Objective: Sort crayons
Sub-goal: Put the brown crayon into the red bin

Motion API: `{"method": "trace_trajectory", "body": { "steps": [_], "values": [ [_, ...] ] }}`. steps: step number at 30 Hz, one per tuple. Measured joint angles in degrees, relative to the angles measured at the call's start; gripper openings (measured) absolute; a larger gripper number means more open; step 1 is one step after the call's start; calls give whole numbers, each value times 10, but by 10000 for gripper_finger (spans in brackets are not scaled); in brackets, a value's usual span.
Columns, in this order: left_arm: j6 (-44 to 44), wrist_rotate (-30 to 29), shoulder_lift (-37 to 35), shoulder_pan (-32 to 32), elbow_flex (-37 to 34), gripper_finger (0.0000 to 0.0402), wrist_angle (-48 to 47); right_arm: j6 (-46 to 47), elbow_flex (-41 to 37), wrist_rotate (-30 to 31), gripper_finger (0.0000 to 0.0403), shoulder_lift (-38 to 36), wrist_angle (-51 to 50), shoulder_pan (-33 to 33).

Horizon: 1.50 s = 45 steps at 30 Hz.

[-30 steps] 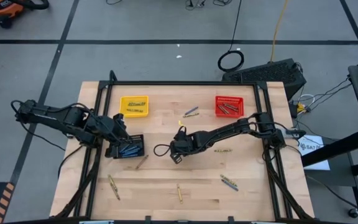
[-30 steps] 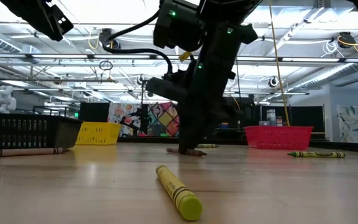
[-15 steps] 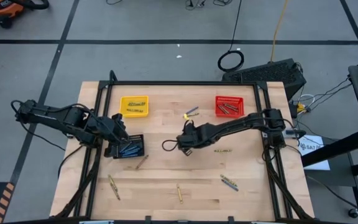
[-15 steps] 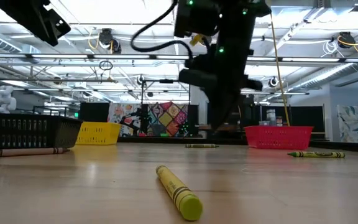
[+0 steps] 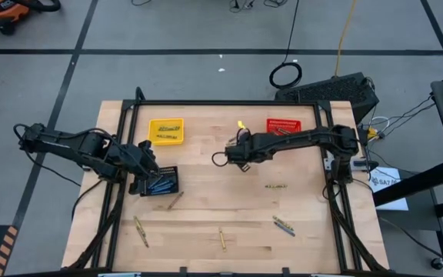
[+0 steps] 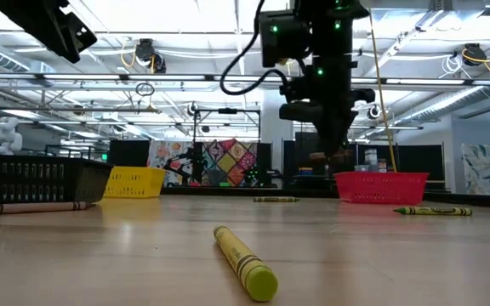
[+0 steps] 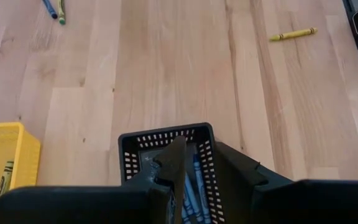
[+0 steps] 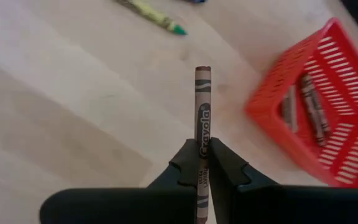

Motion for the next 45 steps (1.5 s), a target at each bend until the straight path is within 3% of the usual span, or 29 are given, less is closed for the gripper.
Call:
{"method": "trace_trajectory", "body": {
  "steps": [11,20,31,39,45],
  "values": [
    [-28,0,0,0,0,85,-76,-75,-4,31,0,-7,-60,-86],
    [-28,1,-7,0,-53,85,-77,-99,-126,18,0,-99,-15,-155],
    [-27,-7,-6,0,-75,85,-5,-187,-262,12,0,-207,88,-208],
    [-25,-68,-6,0,-75,85,82,-313,-308,-18,0,-212,172,-253],
    [-23,-92,-5,0,-75,85,104,-346,-311,-31,0,-212,193,-267]
  ]
}}
